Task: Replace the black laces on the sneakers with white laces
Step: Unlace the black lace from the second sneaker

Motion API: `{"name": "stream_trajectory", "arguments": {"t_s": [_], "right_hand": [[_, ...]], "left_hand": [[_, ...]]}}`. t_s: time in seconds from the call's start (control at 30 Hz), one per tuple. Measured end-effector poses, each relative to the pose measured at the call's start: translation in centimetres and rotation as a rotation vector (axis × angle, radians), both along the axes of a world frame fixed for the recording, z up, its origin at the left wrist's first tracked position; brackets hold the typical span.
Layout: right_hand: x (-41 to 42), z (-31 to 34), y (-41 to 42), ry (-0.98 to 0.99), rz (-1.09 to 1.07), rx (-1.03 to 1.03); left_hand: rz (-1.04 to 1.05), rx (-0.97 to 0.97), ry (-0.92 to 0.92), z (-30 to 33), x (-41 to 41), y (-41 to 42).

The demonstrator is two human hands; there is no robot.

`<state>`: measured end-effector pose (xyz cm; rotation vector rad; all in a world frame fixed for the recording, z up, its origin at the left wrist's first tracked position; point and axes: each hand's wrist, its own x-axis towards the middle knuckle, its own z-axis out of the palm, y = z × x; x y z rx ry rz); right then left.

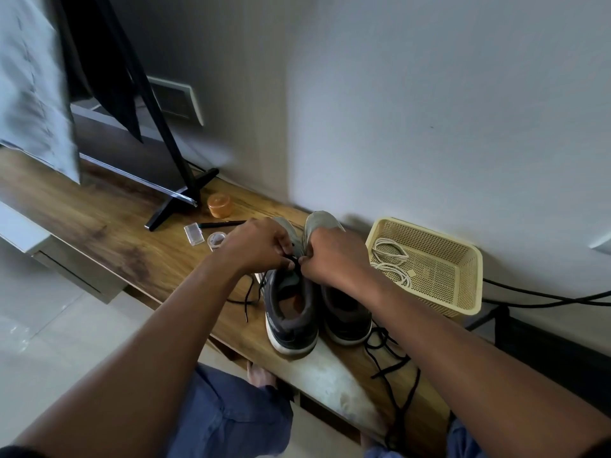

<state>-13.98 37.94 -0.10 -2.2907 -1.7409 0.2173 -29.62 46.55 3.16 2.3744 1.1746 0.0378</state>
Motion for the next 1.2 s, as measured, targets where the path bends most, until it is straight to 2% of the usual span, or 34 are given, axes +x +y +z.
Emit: {"name": "stream_trajectory", "arguments": {"t_s": [0.2, 0.33, 0.37, 0.43, 0.53, 0.63, 0.9, 1.03, 1.1, 1.2], "right_hand": [[0.1, 0.1, -0.2, 0.016, -0.004, -0.004], [-0.2, 0.5, -0.3, 0.02, -0.004, -0.031], [-0.3, 0.6, -0.3, 0.011, -0.007, -0.032], [-0.4, 0.7, -0.5, -0.006, -0.002, -0.033], [-0.5, 0.9, -0.4, 0.019, 0.0, -0.012], [-0.6, 1.1, -0.3, 0.029, 0.001, 0.006], [-0.7, 1.5, -0.7, 0.038, -0.016, -0.031], [-0.6, 1.8, -0.9, 0.021, -0.018, -0.054], [-0.6, 1.7, -0.9, 0.026, -0.018, -0.059], [-0.6, 1.6, -0.9, 0.026, -0.012, -0.059]], "left_hand": [[0.085, 0.044, 0.038, 0.4, -0.1, 0.0], [0.479, 0.231, 0.128, 0.0, -1.5, 1.1], [0.507, 0.25, 0.176, -0.3, -1.7, 1.2], [0.434, 0.219, 0.192, -0.6, -1.7, 1.2], [0.149, 0.084, 0.056, -0.2, -1.5, 1.3], [0.013, 0.01, 0.015, 0.3, -0.7, 0.6], [0.093, 0.079, 0.149, 0.6, 0.0, -0.4], [0.424, 0.24, 0.232, 0.5, -1.0, 0.6], [0.512, 0.261, 0.292, 0.2, -2.0, 1.2], [0.342, 0.15, 0.199, -0.2, -2.3, 1.6]]}}
